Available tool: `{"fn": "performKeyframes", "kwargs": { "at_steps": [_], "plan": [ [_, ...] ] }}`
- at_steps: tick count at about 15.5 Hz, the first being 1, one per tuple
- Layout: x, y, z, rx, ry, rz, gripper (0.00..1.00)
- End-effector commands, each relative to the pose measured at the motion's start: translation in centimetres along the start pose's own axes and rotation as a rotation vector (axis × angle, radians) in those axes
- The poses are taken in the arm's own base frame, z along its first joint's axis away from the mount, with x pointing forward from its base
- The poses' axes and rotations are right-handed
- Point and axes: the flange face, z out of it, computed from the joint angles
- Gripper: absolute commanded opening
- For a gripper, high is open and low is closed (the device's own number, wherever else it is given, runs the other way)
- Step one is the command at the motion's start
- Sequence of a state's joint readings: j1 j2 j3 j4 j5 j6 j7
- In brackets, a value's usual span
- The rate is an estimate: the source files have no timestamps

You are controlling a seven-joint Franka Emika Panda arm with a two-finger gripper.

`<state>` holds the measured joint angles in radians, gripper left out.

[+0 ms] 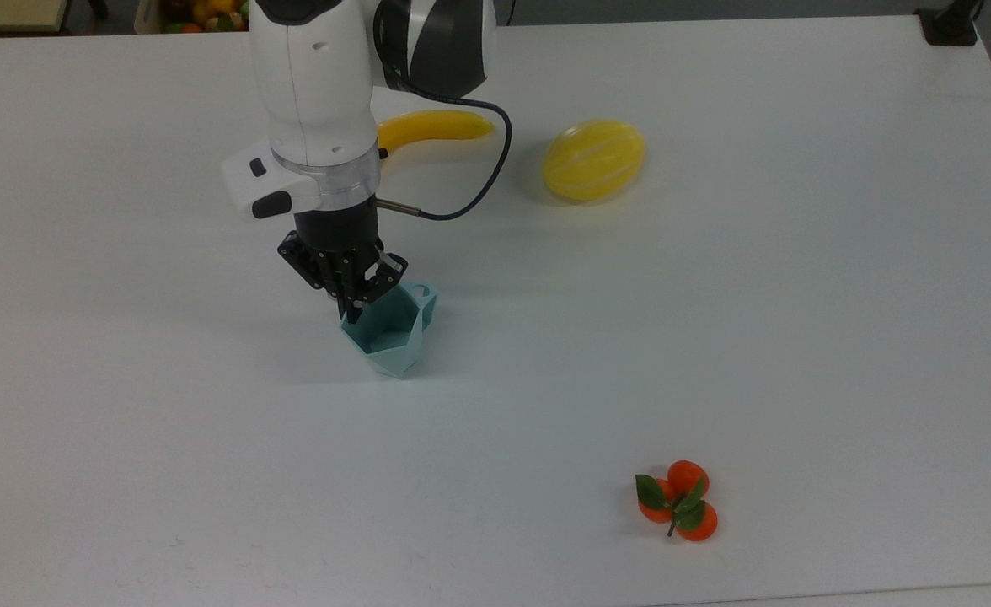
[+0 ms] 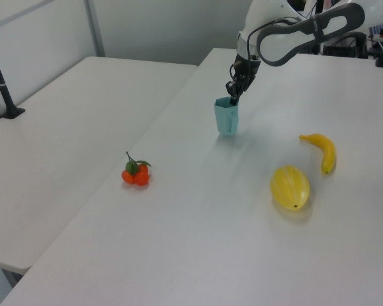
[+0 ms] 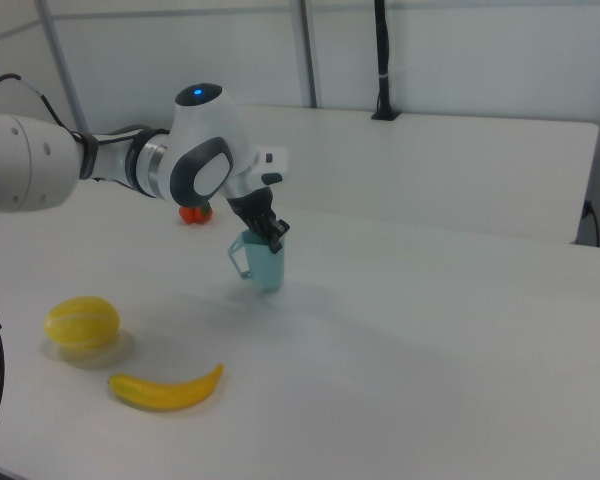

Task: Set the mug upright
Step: 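Rotate the held mug so its base faces the table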

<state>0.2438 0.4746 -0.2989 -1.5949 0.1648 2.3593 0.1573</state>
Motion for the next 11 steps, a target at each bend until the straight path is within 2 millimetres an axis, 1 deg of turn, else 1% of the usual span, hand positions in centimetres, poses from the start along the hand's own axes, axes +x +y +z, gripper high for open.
{"fn": "performKeyframes", "kwargs": {
  "at_steps": [1, 4, 5, 6, 8, 11],
  "plan": [
    [-0.6, 0.0, 0.1, 0.023, 0.006, -0.009, 0.40],
    [-0.6, 0.0, -0.1, 0.024, 0.001, -0.009, 0.57],
    [-0.6, 0.0, -0.4, 0.026, 0.001, -0.009, 0.69],
    [-0.6, 0.1, -0.4, 0.024, -0.006, -0.008, 0.85],
    [-0.9, 0.1, -0.7, 0.022, -0.036, -0.012, 1.00],
    [-0.9, 0.1, -1.6, 0.017, -0.053, -0.023, 1.00]
  ]
}}
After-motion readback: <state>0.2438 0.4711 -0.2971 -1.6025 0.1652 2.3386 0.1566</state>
